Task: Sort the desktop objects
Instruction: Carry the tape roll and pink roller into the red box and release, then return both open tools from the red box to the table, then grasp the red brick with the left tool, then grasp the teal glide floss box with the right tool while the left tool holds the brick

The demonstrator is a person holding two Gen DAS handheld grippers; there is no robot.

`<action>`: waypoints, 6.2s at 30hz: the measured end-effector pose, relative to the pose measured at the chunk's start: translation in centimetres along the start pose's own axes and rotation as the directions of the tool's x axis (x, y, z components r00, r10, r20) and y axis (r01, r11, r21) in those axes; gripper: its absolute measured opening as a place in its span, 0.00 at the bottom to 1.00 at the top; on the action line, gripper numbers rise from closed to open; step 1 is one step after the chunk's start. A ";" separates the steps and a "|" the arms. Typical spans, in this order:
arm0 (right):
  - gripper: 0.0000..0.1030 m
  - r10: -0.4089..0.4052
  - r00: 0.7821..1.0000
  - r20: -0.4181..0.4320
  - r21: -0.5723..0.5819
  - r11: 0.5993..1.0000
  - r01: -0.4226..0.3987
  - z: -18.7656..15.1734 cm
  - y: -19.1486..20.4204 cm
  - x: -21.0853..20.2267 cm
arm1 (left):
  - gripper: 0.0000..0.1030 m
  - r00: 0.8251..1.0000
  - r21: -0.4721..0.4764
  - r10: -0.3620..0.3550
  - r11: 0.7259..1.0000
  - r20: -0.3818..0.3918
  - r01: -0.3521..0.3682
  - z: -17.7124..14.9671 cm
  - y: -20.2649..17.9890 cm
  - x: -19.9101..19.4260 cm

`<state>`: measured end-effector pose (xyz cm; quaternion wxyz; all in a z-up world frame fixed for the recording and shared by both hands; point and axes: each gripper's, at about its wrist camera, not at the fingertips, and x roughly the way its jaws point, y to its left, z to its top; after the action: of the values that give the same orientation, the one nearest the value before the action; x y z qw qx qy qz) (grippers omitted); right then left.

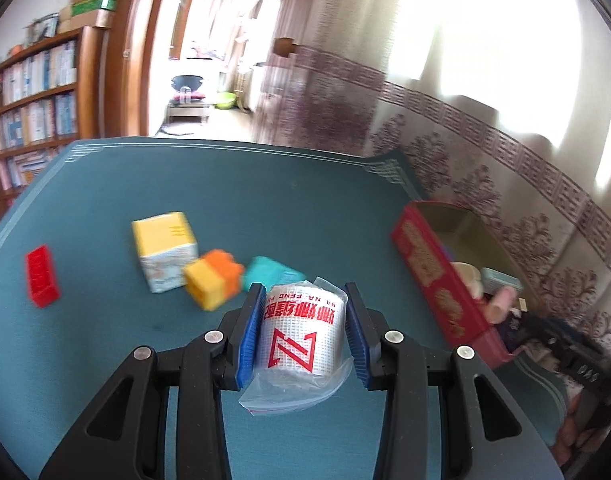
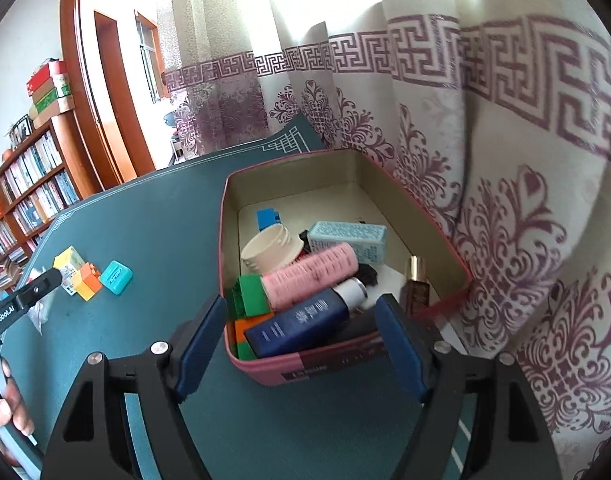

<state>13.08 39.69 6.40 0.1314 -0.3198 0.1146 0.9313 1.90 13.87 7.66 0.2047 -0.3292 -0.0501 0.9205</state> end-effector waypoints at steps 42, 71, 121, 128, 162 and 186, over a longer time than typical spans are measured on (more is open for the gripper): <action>0.78 0.070 0.997 0.039 0.055 0.996 -0.072 -1.1 -3.8 -0.9 | 0.66 0.954 0.073 -0.244 0.963 -0.175 0.259 2.8 -15.3 7.2; 0.78 0.070 0.996 0.045 0.075 0.994 -0.074 -1.1 -4.4 -1.3 | 0.66 0.967 0.216 -0.108 0.963 -0.229 0.159 -0.6 -14.9 8.3; 0.80 0.262 0.960 -0.101 -0.102 0.957 -0.272 -3.7 9.9 0.2 | 0.66 0.916 -0.314 0.374 0.860 -0.146 -0.402 1.4 19.0 -1.1; 0.80 0.270 0.953 -0.135 -0.113 0.952 -0.285 -4.1 10.6 1.1 | 0.66 0.879 -0.330 0.426 0.815 -0.215 -0.476 1.4 22.3 0.4; 0.81 0.262 0.925 -0.276 -0.303 0.889 -0.343 0.4 19.4 9.9 | 0.33 0.935 -0.130 0.350 0.926 -0.058 -0.354 1.0 14.8 1.6; 0.48 0.215 0.944 -0.251 -0.410 0.859 -0.305 0.2 23.0 14.0 | 0.33 0.937 -0.119 0.342 0.930 -0.067 -0.348 0.6 14.4 2.2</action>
<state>-4.98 20.56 0.73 -0.0845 -0.4131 -0.0459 0.9056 -4.99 1.71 3.57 0.0194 -0.3661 -0.0464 0.9292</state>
